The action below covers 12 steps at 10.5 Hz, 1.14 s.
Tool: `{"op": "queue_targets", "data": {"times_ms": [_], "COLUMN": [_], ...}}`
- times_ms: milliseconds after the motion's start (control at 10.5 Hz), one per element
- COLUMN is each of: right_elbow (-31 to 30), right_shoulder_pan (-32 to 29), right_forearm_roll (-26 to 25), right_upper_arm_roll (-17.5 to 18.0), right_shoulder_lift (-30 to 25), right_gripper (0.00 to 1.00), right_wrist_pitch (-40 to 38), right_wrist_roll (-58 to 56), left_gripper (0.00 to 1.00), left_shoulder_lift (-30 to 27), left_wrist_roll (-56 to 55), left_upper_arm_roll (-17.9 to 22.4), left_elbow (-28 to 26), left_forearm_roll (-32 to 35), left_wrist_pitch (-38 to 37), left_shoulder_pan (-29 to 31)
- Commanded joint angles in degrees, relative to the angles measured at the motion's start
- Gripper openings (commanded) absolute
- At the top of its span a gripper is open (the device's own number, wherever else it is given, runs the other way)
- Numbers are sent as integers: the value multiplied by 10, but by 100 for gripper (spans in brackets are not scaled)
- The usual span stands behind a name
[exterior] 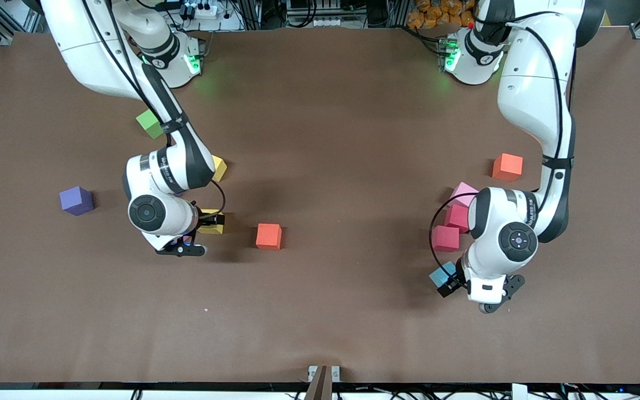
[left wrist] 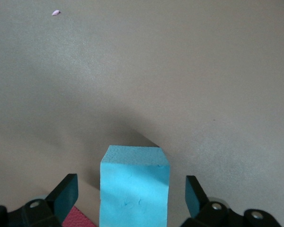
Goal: Form number 2 with 11 blocks
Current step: 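Grasp and lift the cyan cube and the yellow cube with both grippers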
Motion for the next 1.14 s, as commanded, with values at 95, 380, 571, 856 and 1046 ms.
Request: {"op": "queue_targets", "data": {"times_ms": [95, 380, 571, 856, 1046], "right_elbow": [-27, -29, -30, -28, -29], "right_shoulder_pan": [-6, -4, -2, 0, 1], "right_forearm_roll": [-5, -3, -2, -1, -1], "right_upper_arm_roll": [5, 5, 6, 6, 6], "right_shoulder_lift": [8, 11, 12, 12, 14], "right_gripper": [100, 100, 100, 100, 100], "right_wrist_pitch": [52, 61, 66, 68, 75], "right_wrist_roll": [5, 10, 11, 11, 11], "left_gripper": [100, 92, 50, 7, 1], "left_shoulder_lift": [23, 28, 38, 32, 12], "left_wrist_roll": [14, 15, 17, 40, 46], "left_upper_arm_roll": [11, 11, 11, 8, 5], "left_elbow": [13, 11, 12, 13, 12], "left_forearm_roll": [-17, -30, -33, -33, -32], "left_wrist_pitch": [7, 7, 7, 2, -12], "left_shoulder_pan": [-11, -12, -16, -42, -95]}}
